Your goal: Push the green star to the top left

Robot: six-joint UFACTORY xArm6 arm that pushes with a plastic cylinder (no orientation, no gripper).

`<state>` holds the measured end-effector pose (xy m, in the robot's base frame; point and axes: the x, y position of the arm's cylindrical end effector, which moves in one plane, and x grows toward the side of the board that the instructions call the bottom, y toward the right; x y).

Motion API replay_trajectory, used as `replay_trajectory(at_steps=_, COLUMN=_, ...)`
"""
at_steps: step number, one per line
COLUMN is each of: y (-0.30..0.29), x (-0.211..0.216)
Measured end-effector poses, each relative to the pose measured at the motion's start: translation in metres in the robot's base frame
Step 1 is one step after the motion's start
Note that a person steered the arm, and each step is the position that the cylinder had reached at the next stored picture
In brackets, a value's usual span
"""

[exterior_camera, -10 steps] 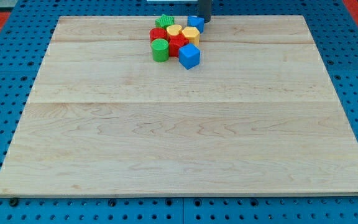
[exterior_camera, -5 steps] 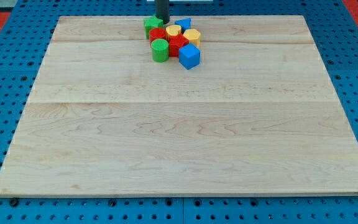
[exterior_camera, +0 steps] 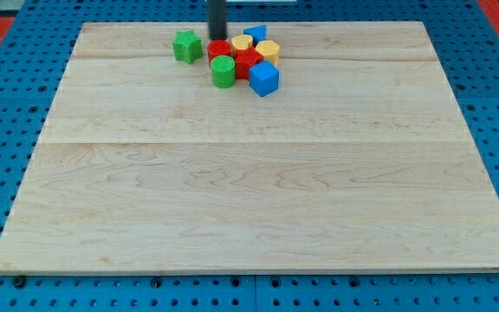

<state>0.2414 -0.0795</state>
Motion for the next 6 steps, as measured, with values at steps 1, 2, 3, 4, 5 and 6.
replay_trajectory(at_steps=1, y=-0.034, x=0.036)
replay_trajectory(at_steps=2, y=-0.064, x=0.036)
replay_trajectory(at_steps=3, y=-0.062, x=0.065)
replay_trajectory(at_steps=4, y=-0.085, x=0.037)
replay_trajectory(at_steps=5, y=-0.060, x=0.037)
replay_trajectory(at_steps=6, y=0.008, x=0.119)
